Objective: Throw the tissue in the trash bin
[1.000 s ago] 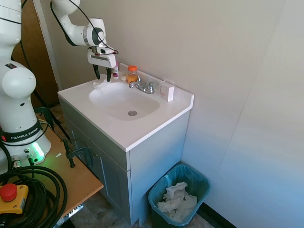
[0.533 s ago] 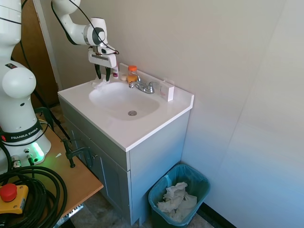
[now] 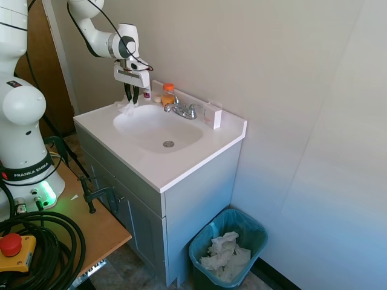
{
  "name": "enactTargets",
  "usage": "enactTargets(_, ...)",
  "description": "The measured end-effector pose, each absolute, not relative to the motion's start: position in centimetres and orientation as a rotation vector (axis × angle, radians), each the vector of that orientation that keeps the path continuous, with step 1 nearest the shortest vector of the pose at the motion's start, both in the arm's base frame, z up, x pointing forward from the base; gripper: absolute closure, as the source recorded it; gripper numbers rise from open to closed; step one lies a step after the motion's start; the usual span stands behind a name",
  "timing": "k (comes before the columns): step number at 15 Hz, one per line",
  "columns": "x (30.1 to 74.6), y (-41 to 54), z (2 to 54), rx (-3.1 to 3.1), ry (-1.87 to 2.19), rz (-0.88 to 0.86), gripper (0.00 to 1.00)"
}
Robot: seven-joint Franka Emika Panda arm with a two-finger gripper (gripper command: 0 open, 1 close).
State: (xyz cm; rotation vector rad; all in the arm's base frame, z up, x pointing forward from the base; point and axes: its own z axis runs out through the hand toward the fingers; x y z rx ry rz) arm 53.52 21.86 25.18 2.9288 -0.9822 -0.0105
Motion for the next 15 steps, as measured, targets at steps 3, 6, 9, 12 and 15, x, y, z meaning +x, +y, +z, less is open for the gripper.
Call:
enactTargets(3, 53.5, 21.8, 25.2, 2.932, -0.982, -0.017, 1.00)
enactTargets(6, 53.5, 21.5, 26.0, 2.938, -0.990, -0.003, 1.00)
enactTargets(9, 52.2, 20.8, 30.4, 2.959, -1.002, 0.081, 1.00)
enactTargets(12, 50.7, 17.4, 37.9, 2.967, -1.120, 0.254, 1.00)
enactTargets(15, 49.5, 6.7, 44.8, 2.898, -1.412, 0.413, 1.00)
